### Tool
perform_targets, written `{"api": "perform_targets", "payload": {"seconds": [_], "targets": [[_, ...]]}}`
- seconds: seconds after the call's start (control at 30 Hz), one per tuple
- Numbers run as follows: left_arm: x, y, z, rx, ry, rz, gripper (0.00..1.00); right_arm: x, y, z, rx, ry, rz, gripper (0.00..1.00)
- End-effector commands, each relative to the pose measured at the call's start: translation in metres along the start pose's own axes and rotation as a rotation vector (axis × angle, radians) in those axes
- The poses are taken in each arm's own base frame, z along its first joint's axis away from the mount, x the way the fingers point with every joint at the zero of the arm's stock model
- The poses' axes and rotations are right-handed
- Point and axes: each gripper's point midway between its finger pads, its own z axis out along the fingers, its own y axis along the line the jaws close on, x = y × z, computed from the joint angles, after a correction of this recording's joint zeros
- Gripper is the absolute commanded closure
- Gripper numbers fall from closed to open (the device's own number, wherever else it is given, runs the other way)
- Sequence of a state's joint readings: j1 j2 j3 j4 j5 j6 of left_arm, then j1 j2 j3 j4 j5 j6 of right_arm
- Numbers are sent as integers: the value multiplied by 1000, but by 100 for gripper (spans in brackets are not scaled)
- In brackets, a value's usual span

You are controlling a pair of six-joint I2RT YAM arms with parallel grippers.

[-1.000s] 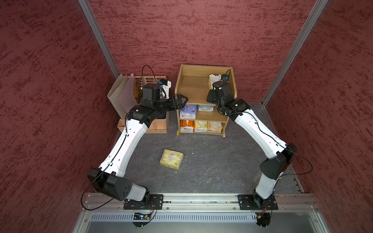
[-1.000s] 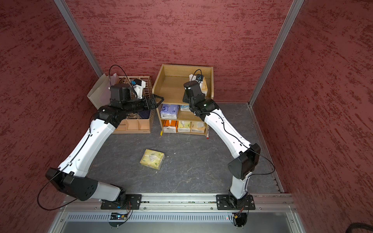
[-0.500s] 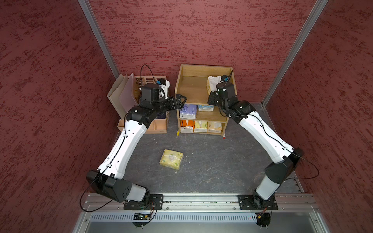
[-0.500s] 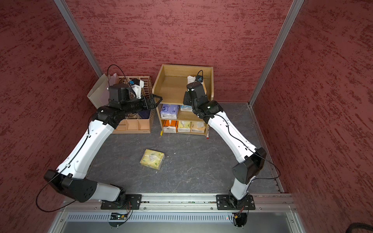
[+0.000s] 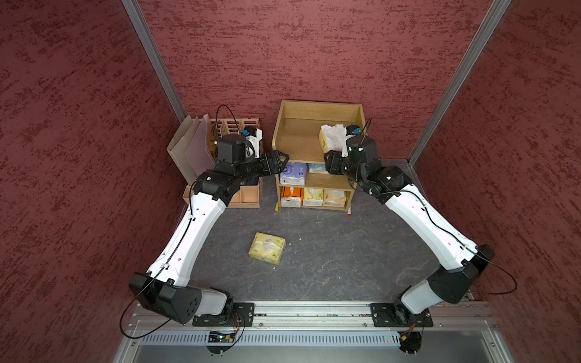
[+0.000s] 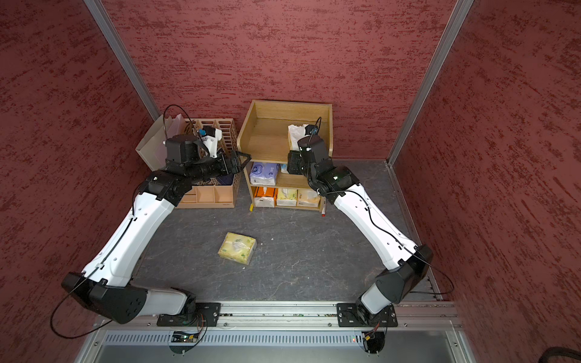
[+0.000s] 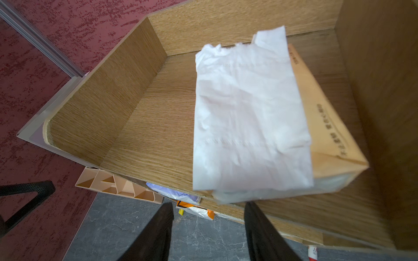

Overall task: Remove the tissue boxes from the shelf
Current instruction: Pick up a box of tissues from the shelf.

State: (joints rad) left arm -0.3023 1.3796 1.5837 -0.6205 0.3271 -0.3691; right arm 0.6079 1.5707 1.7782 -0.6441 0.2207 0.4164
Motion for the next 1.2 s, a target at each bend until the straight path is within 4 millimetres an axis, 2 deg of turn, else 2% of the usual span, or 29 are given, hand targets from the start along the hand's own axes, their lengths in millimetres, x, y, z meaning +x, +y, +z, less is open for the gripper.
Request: {"api": "perform_targets", "payload": {"seconds": [0.0, 0.27, 0.4, 0.57, 0.67, 0.73, 0.87, 1.03, 1.17], "targets": [[-2, -3, -4, 6, -17, 5, 0, -11, 5, -13, -14, -22, -14, 44], [-1, -3, -4, 7, -10, 11, 0, -13, 1, 5, 50, 2, -16, 38], [-1, -3, -5, 4, -11, 17, 0, -17, 8, 16, 34, -5, -14, 34], [0, -3, -5, 4, -9, 16, 0, -14, -6, 29, 141, 11, -12, 33], [1, -2, -6, 0, -6, 16, 0, -15, -12, 34, 180, 6, -18, 37], [2, -2, -6, -1, -2, 16, 0, -15, -17, 36, 208, -2, -21, 44], [2, -1, -6, -5, -1, 19, 0, -14, -20, 40, 231, -4, -36, 72], [1, -1, -7, -7, -5, 24, 0, -18, -20, 35, 226, -21, -55, 99], [0, -1, -8, -8, -7, 21, 0, -24, -17, 25, 198, -46, -73, 100]]}}
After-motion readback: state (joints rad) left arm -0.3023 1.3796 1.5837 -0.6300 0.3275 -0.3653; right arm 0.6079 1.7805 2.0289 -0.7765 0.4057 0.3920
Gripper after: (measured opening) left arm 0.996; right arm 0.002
